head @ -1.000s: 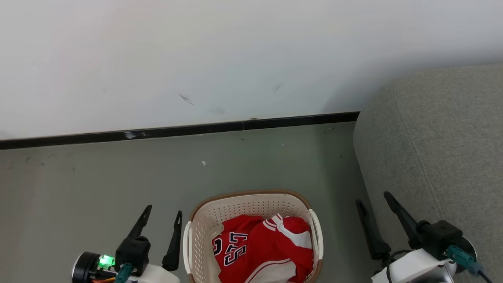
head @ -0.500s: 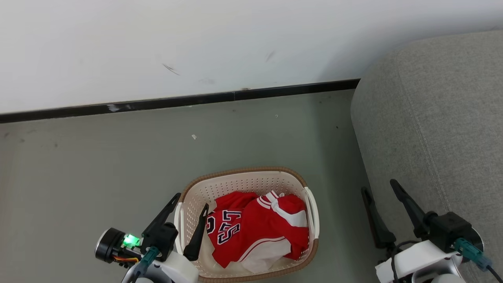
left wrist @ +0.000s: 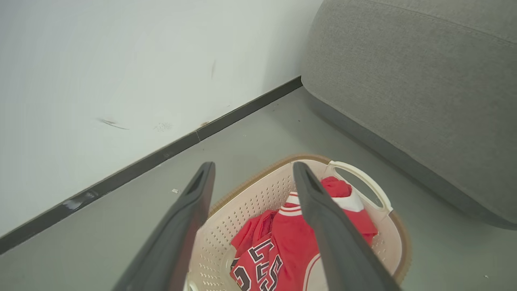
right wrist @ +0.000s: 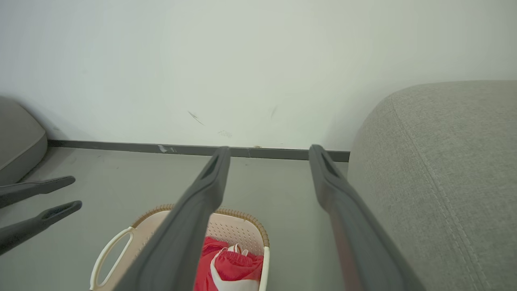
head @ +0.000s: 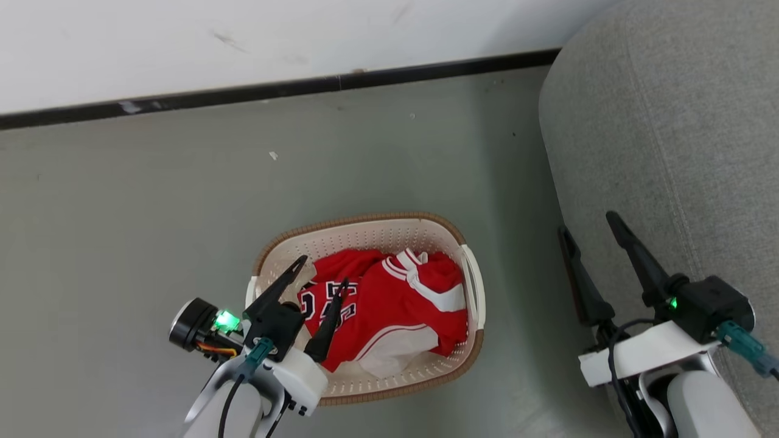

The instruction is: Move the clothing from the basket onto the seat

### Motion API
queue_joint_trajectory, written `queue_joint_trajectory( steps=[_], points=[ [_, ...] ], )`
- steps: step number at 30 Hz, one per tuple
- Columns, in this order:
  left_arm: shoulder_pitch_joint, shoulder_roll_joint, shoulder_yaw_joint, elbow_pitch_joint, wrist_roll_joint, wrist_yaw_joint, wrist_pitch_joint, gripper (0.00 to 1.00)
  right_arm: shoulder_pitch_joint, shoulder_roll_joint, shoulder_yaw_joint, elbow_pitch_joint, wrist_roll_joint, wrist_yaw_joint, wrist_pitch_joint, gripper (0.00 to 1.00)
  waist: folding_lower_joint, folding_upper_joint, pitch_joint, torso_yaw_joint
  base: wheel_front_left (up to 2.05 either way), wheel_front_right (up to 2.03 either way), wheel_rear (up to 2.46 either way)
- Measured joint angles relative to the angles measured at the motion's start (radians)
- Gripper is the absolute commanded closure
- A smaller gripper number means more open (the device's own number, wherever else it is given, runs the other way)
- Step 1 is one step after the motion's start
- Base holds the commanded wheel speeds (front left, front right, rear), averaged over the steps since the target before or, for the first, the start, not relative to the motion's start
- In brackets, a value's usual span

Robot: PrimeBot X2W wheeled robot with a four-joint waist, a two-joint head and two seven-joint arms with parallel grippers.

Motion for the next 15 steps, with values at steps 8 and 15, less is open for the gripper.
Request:
queue_joint_trajectory(
  steps=[8,15],
  points=[
    [-0.075,-0.001,-0.039,0.037,0.030,-0.027,0.000,0.00,-0.065,-0.001,-0.002,-0.015,0.000,0.000,-0.003,0.00,0.0000,0.0000,0.089,-0.023,0.00,0.00,0.00],
    [-0.138,-0.003,-0.065,0.064,0.059,-0.044,0.000,0.00,-0.117,-0.002,-0.002,-0.034,0.002,0.000,-0.005,0.00,0.0000,0.0000,0.152,-0.042,0.00,0.00,0.00]
  ],
)
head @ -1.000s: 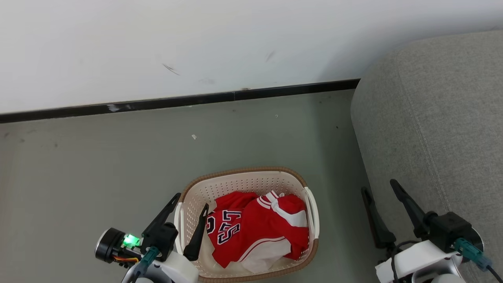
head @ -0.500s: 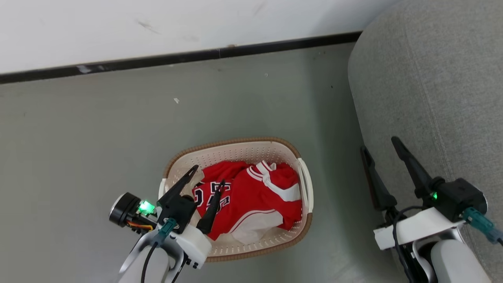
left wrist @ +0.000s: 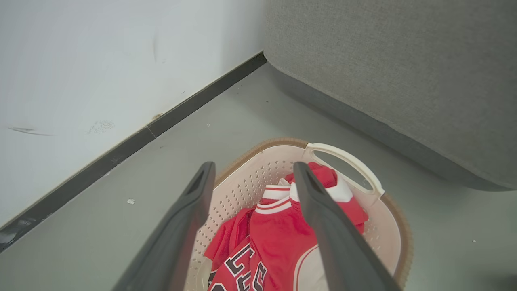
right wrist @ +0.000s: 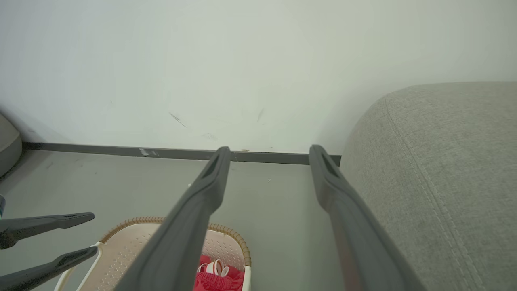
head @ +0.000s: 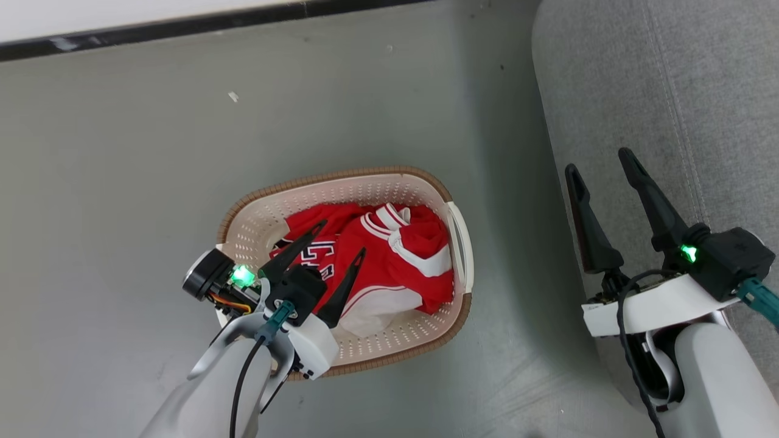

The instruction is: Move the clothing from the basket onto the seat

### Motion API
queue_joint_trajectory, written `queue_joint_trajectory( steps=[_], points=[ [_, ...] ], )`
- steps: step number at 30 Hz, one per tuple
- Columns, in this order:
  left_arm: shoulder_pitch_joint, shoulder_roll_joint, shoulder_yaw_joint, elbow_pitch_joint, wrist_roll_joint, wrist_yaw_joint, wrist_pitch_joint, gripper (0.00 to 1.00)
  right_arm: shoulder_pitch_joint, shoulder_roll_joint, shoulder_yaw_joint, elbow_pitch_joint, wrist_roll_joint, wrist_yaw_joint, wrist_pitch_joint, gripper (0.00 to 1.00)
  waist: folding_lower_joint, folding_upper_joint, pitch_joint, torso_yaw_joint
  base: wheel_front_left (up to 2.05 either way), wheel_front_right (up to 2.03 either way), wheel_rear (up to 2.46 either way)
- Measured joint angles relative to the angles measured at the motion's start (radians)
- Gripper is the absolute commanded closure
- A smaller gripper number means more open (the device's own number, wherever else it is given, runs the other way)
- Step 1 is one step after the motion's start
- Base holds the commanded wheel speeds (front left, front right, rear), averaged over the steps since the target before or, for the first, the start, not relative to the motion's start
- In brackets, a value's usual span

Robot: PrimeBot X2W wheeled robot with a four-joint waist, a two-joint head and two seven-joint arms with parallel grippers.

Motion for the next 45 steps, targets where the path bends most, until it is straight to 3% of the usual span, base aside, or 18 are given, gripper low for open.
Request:
queue_joint_trajectory(
  steps=[45],
  points=[
    [-0.294,-0.005,-0.134,0.198,0.089,-0.061,0.013,0.00,-0.292,-0.002,0.056,-0.037,0.087,0.000,-0.002,0.00,0.0000,0.0000,0.363,-0.133,0.00,0.00,0.00]
  ],
)
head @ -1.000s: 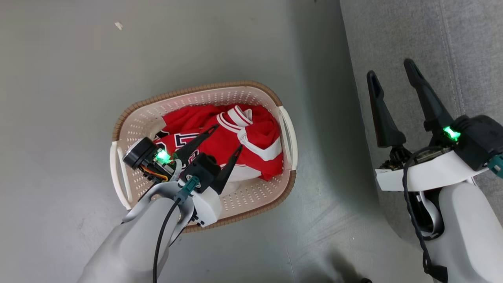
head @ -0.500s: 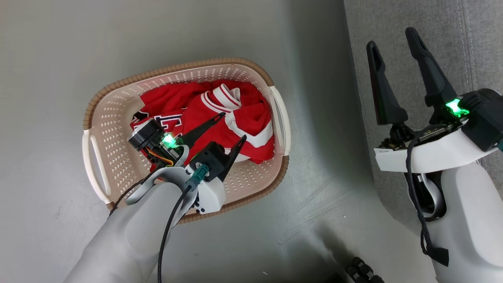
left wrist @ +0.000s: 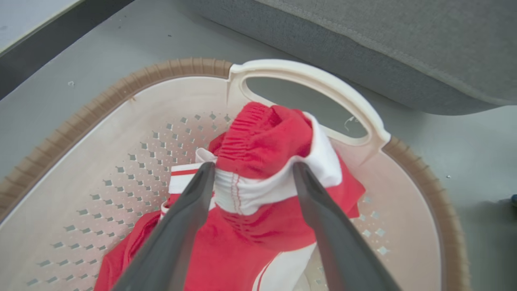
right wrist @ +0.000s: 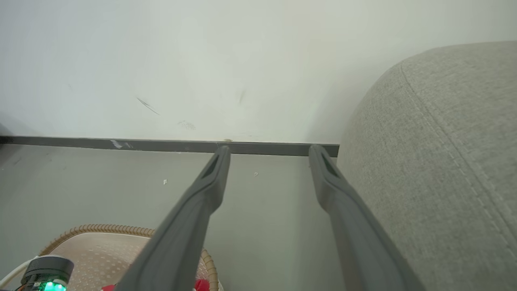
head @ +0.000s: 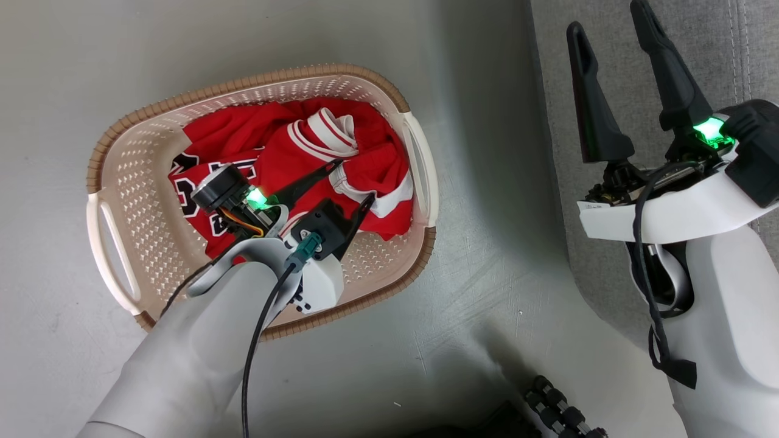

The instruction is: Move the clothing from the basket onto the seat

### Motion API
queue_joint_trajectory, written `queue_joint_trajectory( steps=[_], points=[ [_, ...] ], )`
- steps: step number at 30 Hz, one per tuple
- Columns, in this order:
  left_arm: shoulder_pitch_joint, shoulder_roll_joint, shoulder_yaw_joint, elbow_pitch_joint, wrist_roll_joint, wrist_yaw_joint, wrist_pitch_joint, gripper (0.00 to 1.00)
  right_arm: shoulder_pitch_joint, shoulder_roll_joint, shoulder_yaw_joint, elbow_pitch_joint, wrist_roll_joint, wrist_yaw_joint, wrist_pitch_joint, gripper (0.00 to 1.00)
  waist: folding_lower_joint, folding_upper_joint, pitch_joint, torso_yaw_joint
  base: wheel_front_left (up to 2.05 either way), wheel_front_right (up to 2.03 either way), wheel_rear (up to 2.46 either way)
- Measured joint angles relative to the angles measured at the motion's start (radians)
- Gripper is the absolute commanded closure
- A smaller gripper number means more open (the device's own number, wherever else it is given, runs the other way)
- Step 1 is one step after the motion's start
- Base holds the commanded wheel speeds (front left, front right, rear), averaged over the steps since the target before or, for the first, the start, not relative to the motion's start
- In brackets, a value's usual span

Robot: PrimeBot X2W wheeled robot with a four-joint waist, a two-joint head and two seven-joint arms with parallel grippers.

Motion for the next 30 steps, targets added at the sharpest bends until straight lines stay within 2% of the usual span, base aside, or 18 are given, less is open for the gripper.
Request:
queue_joint_trajectory(
  steps=[2,3,4,5,6,8,24,30],
  points=[
    [-0.007,0.000,-0.002,0.012,0.000,0.000,0.002,0.00,-0.007,0.000,0.001,0.001,0.002,0.000,0.000,0.00,0.0000,0.0000,0.007,-0.005,0.00,0.00,0.00],
    [-0.009,0.000,-0.004,0.018,0.000,0.000,0.005,0.20,-0.014,0.000,0.001,0.001,0.003,0.000,0.000,0.00,0.0000,0.0000,0.011,-0.007,0.00,0.00,0.00],
    [-0.009,0.000,-0.005,0.024,0.000,0.000,0.005,0.54,-0.017,0.000,0.001,0.001,0.004,0.000,0.000,0.00,0.0000,0.0000,0.014,-0.010,0.00,0.00,0.00],
    [-0.009,0.000,-0.006,0.030,-0.001,-0.001,0.006,0.71,-0.017,0.000,0.001,0.001,0.005,0.000,0.000,0.00,0.0000,0.0000,0.016,-0.012,0.00,0.00,0.00],
    [-0.010,0.001,-0.007,0.035,-0.002,-0.001,0.006,0.71,-0.017,0.000,0.002,0.002,0.006,0.000,0.000,0.00,0.0000,0.0000,0.019,-0.014,0.00,0.00,0.00],
    [-0.014,0.000,-0.012,0.042,-0.002,-0.001,0.006,1.00,-0.017,0.000,0.001,0.003,0.006,0.000,0.000,0.00,0.0000,0.0000,0.023,-0.018,0.00,0.00,0.00],
    [-0.021,-0.001,-0.004,0.043,-0.038,-0.009,-0.006,1.00,-0.037,0.000,-0.025,0.038,-0.003,0.000,0.000,0.00,0.0000,0.0000,0.002,-0.002,0.00,0.00,0.00],
    [-0.010,0.001,0.064,-0.008,-0.085,0.028,-0.017,1.00,-0.036,0.000,-0.032,0.053,-0.019,0.000,0.000,0.00,-0.0001,0.0000,-0.021,0.014,0.00,0.00,0.00]
  ],
)
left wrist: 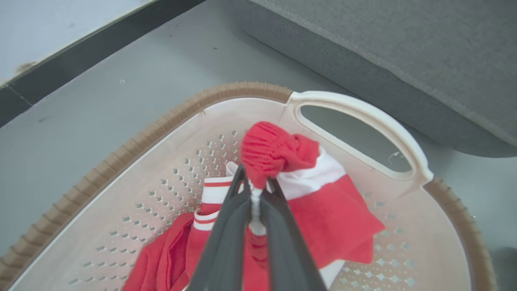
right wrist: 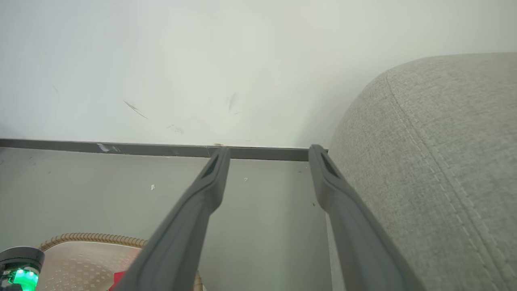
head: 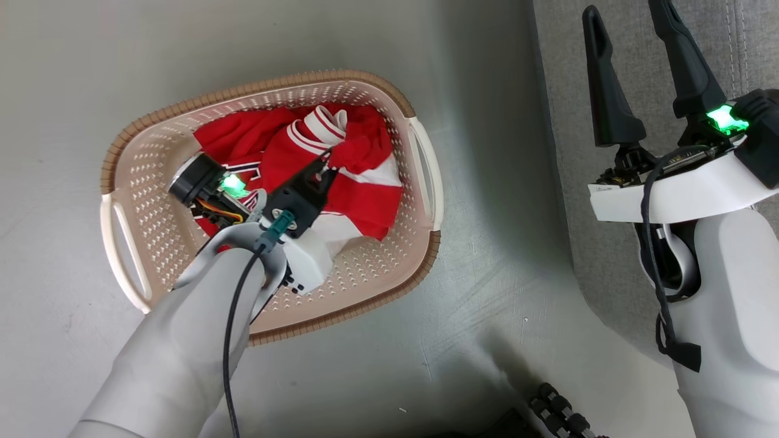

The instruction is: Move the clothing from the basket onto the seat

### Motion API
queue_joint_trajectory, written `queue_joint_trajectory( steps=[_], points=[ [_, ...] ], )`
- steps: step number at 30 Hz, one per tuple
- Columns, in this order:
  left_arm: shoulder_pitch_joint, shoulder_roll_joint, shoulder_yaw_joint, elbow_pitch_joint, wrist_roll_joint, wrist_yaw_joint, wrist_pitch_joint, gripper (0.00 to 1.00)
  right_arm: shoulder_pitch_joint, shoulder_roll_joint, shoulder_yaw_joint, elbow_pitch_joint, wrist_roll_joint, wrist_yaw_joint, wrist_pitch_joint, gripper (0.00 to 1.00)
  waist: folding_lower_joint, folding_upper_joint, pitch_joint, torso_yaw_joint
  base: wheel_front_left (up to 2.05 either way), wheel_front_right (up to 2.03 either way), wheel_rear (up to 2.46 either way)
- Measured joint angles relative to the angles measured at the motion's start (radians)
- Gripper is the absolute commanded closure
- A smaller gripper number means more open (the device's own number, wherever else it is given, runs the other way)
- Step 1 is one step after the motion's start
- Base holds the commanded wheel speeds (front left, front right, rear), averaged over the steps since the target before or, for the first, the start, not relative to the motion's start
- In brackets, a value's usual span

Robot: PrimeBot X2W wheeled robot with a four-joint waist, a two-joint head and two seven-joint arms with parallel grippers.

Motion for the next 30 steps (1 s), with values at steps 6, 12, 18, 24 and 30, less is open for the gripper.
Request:
queue_joint_trajectory(
  steps=[6,12,18,24,30],
  points=[
    [0.030,0.004,0.051,-0.044,-0.037,0.036,-0.005,1.00,0.001,0.000,0.001,0.019,-0.010,0.000,0.000,0.00,0.0000,0.0000,-0.026,0.015,0.00,0.00,0.00],
    [0.057,0.010,0.100,-0.104,-0.070,0.066,-0.006,1.00,0.001,0.000,0.004,0.038,-0.021,0.000,0.000,0.00,0.0000,0.0000,-0.064,0.035,0.00,0.00,0.00],
    [0.092,0.017,0.152,-0.195,-0.105,0.097,-0.007,1.00,0.004,-0.001,0.011,0.053,-0.040,0.000,0.000,0.00,0.0000,0.0000,-0.110,0.056,0.00,0.00,0.00],
    [0.133,0.036,0.179,-0.275,-0.120,0.107,-0.008,1.00,0.011,-0.002,0.013,0.078,-0.053,0.000,0.000,0.00,0.0000,0.0000,-0.163,0.077,0.00,0.00,0.00],
    [0.176,0.054,0.208,-0.337,-0.122,0.120,-0.009,1.00,0.056,-0.003,0.022,0.100,-0.060,0.000,0.000,0.00,0.0000,0.0000,-0.224,0.098,0.00,0.00,0.00]
  ],
)
